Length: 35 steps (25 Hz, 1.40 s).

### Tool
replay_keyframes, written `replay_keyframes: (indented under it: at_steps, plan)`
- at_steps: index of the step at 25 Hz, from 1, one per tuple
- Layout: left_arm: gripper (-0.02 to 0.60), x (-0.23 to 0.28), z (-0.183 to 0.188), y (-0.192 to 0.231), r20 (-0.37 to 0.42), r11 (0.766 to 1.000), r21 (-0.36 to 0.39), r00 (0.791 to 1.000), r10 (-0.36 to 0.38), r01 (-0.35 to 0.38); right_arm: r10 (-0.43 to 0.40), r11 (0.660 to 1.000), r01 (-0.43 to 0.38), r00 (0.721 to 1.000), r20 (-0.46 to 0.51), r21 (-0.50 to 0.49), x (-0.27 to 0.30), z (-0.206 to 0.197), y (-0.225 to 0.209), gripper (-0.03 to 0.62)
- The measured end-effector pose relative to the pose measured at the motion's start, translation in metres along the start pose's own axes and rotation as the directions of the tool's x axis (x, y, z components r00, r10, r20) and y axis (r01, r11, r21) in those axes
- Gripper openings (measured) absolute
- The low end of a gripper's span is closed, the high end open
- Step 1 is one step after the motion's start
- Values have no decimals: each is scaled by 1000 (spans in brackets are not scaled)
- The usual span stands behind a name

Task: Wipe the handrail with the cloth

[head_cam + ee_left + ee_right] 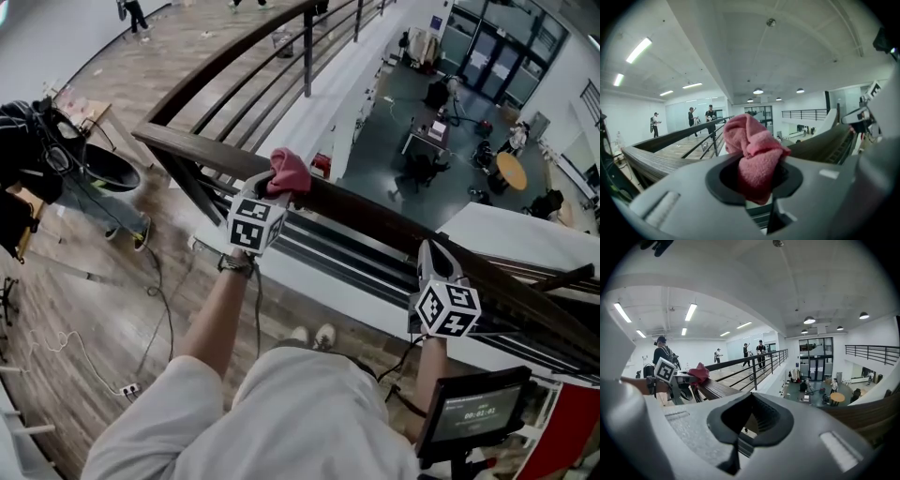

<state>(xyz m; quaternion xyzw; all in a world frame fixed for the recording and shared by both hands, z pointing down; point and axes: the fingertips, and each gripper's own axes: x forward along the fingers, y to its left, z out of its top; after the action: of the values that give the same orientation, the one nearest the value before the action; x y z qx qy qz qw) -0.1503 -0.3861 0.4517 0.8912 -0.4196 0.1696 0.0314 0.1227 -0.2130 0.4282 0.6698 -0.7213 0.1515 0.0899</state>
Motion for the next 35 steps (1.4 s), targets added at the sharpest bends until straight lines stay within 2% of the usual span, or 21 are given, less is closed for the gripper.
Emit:
replay_keyframes:
  at_steps: [4,13,21,35]
  plan:
    - [97,3,0,-22,3,999,27,999,-47,47,-46,999,46,999,-11,-5,-1,-10,-6,2]
    - [97,7,3,-53,21,994,-9,994,-108,108,-121,992,120,992,-41,-29,-9,-18,-14,2]
    - [97,3,9,-75,29,984,12,983,-179,179,-207,978,207,977,-48,-11,-21,-14,-25,2]
    - [97,2,8,-87,18,984,6,984,-176,176,-223,974,224,974,-43,19,-26,-22,-32,2]
